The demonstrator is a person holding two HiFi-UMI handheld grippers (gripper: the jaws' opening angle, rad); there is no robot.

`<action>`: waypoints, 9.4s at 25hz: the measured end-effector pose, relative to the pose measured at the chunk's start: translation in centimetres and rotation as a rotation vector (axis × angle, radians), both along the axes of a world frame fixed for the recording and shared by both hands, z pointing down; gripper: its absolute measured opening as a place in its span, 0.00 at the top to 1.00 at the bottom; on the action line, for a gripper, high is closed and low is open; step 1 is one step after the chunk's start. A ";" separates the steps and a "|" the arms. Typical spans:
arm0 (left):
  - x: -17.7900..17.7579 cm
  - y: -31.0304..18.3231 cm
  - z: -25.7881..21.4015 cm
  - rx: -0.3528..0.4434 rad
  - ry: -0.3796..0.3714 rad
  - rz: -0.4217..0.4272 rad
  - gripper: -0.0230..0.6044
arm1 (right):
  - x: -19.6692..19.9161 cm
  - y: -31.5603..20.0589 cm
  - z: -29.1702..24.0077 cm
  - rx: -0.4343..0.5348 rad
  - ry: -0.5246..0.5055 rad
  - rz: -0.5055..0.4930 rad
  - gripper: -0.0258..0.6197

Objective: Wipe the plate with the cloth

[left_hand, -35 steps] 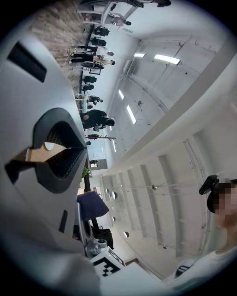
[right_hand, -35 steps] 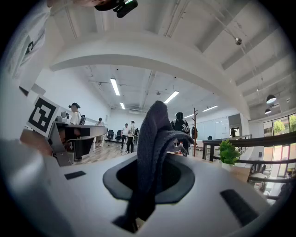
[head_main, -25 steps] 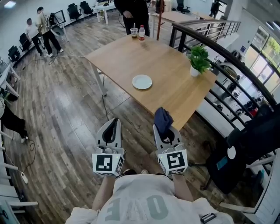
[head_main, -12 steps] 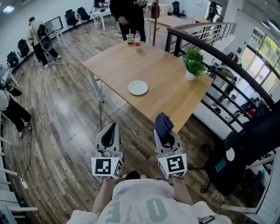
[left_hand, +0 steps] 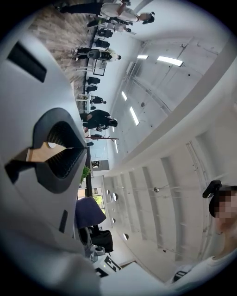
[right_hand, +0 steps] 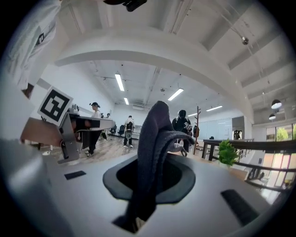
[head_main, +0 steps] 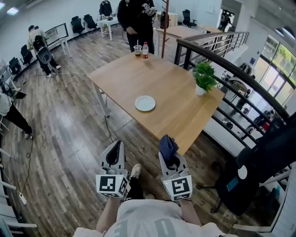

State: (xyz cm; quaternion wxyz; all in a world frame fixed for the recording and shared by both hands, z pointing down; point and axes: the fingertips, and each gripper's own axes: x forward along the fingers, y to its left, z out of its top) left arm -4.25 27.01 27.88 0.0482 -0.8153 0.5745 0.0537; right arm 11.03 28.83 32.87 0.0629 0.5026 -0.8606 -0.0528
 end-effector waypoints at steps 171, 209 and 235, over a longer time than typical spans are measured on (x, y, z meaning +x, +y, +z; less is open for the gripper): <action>2.5 -40.8 28.5 -1.362 0.557 0.335 0.91 | -2.6 -43.3 20.1 -0.506 1.094 -0.361 0.87; 2.4 -41.0 28.2 -1.320 0.544 0.314 0.91 | -5.9 -34.7 22.6 -0.528 1.195 -0.549 0.87; 2.6 -40.8 28.4 -1.333 0.538 0.327 0.91 | -5.5 -47.0 23.0 -0.462 1.253 -0.403 0.87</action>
